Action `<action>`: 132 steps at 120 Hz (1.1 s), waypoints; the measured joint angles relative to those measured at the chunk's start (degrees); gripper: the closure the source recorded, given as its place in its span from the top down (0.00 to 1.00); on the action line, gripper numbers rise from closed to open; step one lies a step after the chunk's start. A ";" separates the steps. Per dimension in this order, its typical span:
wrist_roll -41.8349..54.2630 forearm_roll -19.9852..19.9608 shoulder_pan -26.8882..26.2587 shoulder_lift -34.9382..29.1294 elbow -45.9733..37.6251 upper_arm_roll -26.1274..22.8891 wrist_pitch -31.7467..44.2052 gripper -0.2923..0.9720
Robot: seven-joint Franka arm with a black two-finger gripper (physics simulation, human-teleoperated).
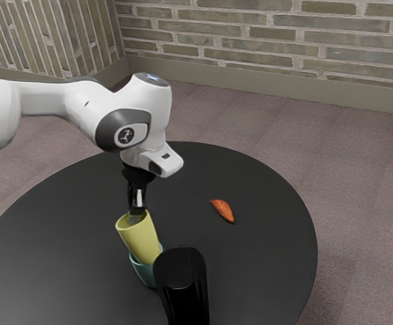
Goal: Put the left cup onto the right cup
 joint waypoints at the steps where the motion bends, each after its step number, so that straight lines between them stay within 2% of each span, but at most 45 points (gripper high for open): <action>1: -0.02 0.00 0.13 0.00 -0.03 0.00 -0.01 0.15; 26: 0.09 -0.09 0.83 3.82 0.57 -0.04 0.00 0.15; 35: 0.83 0.04 0.13 4.29 2.72 -0.03 -0.07 0.28; 50: 2.07 0.32 -1.11 1.03 3.99 -0.02 -0.41 0.49; 72: 3.46 0.51 -1.26 -0.60 4.87 0.01 -0.72 0.65; 100: 5.53 3.75 -0.33 0.70 19.17 0.57 -4.81 0.73; 132: 7.35 2.17 1.65 0.93 20.91 1.42 -7.53 0.76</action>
